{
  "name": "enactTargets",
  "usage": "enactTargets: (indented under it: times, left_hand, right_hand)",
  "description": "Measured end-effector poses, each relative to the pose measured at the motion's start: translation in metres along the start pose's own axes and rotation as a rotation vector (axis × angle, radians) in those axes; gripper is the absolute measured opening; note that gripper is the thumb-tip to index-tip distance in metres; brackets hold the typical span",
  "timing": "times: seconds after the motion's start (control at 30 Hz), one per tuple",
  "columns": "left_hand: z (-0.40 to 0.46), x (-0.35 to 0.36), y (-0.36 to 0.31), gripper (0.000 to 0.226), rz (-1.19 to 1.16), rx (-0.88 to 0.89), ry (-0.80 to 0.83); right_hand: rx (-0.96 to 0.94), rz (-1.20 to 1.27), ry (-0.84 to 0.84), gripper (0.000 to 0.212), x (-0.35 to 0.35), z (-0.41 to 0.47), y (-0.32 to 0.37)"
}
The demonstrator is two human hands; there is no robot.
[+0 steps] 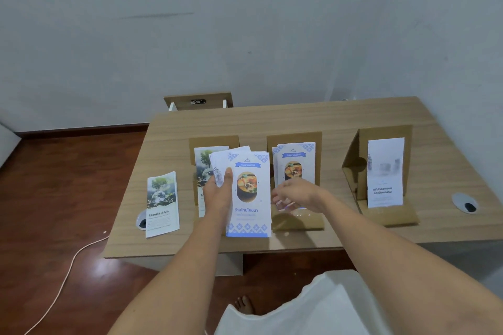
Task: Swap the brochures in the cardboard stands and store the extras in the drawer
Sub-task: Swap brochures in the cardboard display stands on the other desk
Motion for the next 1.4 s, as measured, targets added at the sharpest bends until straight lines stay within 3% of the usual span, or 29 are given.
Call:
enactTargets:
  times: [0.13,0.27,0.47,0.6,0.77,1.03,1.17,1.4]
  left_hand:
    - [-0.007,-0.006,0.000,0.028,-0.029,0.021,0.014]
    - [-0.017,-0.014,0.006,0.019,-0.079,0.022,0.014]
    - [-0.028,-0.036,0.023,0.038,-0.273,-0.087,0.116]
    - [-0.034,-0.065,0.035,0.045,-0.431,-0.095,0.078]
    - [-0.027,-0.111,0.029,0.040,-0.397,-0.079,0.018]
    - [0.012,-0.216,0.010,0.034,-0.242,-0.113,-0.067]
    - [0.037,-0.261,-0.004,0.021,-0.245,-0.098,-0.064]
    - [0.068,-0.310,-0.014,0.026,-0.216,-0.122,-0.068]
  right_hand:
    - [-0.176,0.299,0.053,0.041,0.012,0.001,0.018]
    - [-0.244,0.263,-0.086,0.045,0.015,0.003,0.023]
    - [-0.246,0.264,-0.105,0.023,0.037,0.016,0.025]
    - [-0.231,0.272,-0.073,0.020,0.065,0.031,0.030]
    - [-0.216,0.260,-0.052,0.007,0.103,0.052,0.053]
    - [-0.147,0.095,0.049,0.026,0.174,0.108,0.118]
    - [-0.152,0.102,0.013,0.026,0.205,0.144,0.144]
    - [-0.171,0.134,-0.102,0.011,0.236,0.183,0.166]
Point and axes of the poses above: each hand's wrist, its own z-axis towards the middle knuckle, its own x-axis out of the palm, y = z × x, the point moved 6 cm from there along z, towards the middle knuckle, and after that the axes turned 12 degrees about y, right-handed, at the moved point
